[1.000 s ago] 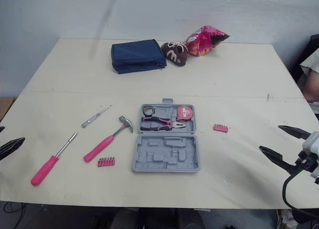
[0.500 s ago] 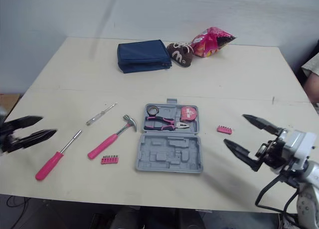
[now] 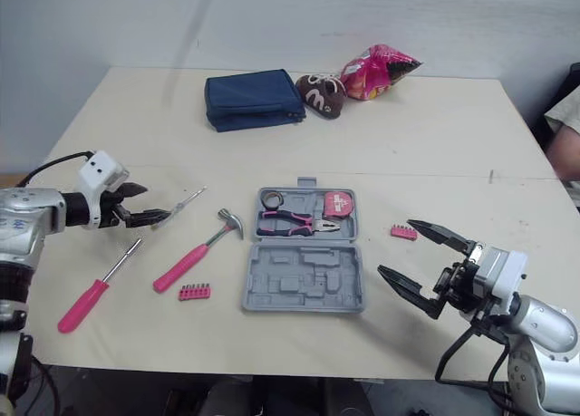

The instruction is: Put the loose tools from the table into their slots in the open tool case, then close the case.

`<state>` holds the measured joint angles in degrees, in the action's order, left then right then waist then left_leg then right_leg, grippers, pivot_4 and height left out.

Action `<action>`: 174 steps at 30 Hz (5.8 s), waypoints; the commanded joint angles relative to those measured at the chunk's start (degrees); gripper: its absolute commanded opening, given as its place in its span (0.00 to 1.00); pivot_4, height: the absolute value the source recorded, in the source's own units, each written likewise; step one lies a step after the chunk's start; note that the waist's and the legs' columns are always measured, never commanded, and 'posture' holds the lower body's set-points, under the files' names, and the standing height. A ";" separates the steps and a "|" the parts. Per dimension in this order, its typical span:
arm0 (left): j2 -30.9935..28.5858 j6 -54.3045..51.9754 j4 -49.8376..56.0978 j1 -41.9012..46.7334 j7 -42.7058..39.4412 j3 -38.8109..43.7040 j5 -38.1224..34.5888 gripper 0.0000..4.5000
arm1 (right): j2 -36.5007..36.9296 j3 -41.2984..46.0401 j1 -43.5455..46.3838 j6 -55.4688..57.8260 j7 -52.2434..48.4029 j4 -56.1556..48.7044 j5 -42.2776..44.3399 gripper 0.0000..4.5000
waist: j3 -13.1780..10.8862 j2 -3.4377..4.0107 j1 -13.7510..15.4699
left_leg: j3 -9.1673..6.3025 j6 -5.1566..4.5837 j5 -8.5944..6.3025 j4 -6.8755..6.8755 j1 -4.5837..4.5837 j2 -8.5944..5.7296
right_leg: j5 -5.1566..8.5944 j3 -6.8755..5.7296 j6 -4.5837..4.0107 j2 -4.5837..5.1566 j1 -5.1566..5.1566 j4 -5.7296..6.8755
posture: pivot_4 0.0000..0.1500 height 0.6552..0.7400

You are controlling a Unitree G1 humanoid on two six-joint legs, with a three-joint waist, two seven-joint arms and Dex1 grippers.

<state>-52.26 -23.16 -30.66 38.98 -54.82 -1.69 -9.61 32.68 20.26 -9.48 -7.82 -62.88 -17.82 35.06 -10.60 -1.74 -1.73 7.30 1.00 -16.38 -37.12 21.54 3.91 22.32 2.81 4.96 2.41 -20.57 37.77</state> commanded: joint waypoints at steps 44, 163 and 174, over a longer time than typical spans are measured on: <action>3.84 -21.96 46.05 6.80 -16.48 -15.02 -3.60 0.01 | 3.10 3.89 -5.06 -2.38 0.91 0.18 -0.05 1.00 | -0.01 -0.01 -0.29 | 0.25 -0.03 -0.02 -0.08 -0.23 0.04 | -0.01 0.54 0.05 -0.20 0.12 0.12 | 1.00 1.00; 26.11 -2.56 23.73 -3.69 -1.50 -26.20 14.11 0.00 | 0.50 5.01 -12.50 -3.41 6.07 -5.02 -0.17 1.00 | 0.18 0.11 0.16 | 0.08 -0.07 -0.04 -0.16 -0.59 -0.02 | 0.00 0.50 0.10 -0.15 0.64 0.02 | 1.00 1.00; 27.22 -9.62 20.58 -5.32 0.89 -30.87 18.33 0.00 | -0.05 4.98 -12.26 -4.37 6.13 -4.32 -0.53 1.00 | 2.27 0.31 0.15 | -0.07 -0.51 -0.83 0.12 -1.47 0.03 | 0.01 0.34 0.09 -0.05 2.25 -0.90 | 1.00 1.00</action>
<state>-23.80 -29.37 -3.23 38.20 -54.23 -29.03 5.81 33.06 23.17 -21.68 -10.86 -56.71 -22.02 33.96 -8.33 -1.43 -1.57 7.22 0.49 -17.23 -37.00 20.06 3.94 22.34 3.14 5.05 2.38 -18.30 36.84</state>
